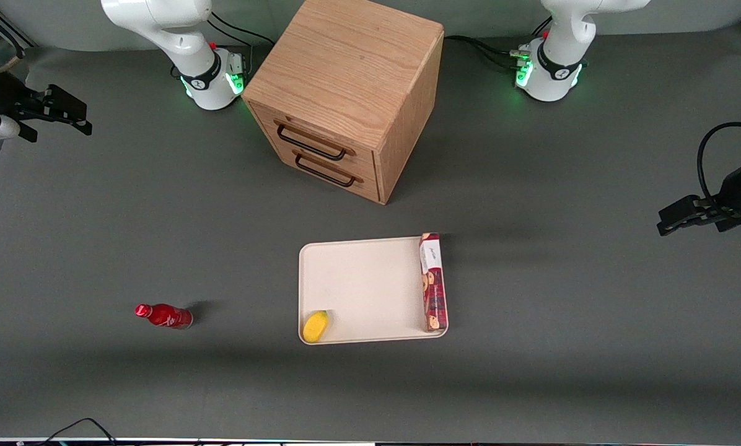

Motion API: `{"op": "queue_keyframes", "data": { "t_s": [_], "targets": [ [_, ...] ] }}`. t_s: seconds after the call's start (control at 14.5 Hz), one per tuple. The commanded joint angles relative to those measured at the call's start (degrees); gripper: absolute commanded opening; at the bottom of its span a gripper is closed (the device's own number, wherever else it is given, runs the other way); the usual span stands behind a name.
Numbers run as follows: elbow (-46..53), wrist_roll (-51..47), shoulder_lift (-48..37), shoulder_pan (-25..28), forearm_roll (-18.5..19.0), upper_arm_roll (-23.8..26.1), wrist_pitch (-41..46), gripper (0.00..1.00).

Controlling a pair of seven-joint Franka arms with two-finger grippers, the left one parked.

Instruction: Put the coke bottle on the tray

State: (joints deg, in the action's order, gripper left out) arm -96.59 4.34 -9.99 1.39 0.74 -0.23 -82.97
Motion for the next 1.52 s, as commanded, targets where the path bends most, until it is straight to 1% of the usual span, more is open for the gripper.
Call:
{"op": "queue_keyframes", "data": {
  "t_s": [0.0, 0.21, 0.28, 0.55, 0.62, 0.83, 0.97, 1.31, 1.45],
  "targets": [
    [1.2, -1.5, 0.8, 0.4, -1.4, -0.5, 0.3, 1.0],
    [2.8, -0.6, 2.2, 0.4, -1.0, -0.5, 0.6, 1.0],
    [4.7, -0.5, 4.3, 0.4, -0.6, -0.5, 0.2, 1.0],
    [18.4, 1.4, 20.2, 0.2, -0.6, -0.7, -0.3, 1.0],
    [21.0, 1.4, 24.3, 0.2, -0.5, -0.7, -1.7, 1.0],
    [22.5, 1.4, 33.3, 0.2, -0.4, -0.7, -11.6, 1.0],
    [22.4, 1.4, 37.9, 0.3, 0.8, -0.7, -17.1, 1.0],
    [22.0, 0.9, 45.8, 0.8, 1.3, -0.6, -26.6, 1.0],
    [22.0, 0.8, 47.5, 1.2, 3.3, -0.4, -29.6, 1.0]
  ]
}}
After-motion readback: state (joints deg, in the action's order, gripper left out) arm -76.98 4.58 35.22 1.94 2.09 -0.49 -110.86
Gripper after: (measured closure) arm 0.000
